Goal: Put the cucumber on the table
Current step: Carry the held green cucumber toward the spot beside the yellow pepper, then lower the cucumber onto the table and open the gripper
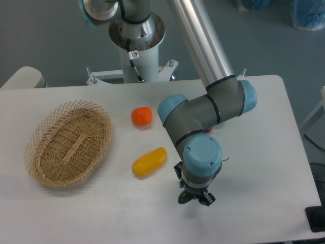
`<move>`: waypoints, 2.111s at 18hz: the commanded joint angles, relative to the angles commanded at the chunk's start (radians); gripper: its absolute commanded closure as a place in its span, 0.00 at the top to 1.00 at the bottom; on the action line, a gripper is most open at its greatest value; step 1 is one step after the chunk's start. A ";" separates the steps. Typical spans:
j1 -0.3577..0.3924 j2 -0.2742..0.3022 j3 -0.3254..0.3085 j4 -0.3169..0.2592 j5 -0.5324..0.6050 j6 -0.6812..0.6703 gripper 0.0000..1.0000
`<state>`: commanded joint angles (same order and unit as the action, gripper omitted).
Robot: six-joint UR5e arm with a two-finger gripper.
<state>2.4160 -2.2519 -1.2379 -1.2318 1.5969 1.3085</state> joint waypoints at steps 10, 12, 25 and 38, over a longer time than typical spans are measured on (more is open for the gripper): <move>-0.057 0.008 -0.006 -0.005 0.008 -0.020 0.19; -0.067 0.020 -0.024 -0.011 0.002 -0.020 0.19; -0.247 0.015 -0.063 0.008 -0.006 0.043 0.20; -0.354 -0.015 -0.066 0.060 -0.003 0.029 0.26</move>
<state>2.0618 -2.2672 -1.3039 -1.1720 1.5938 1.3377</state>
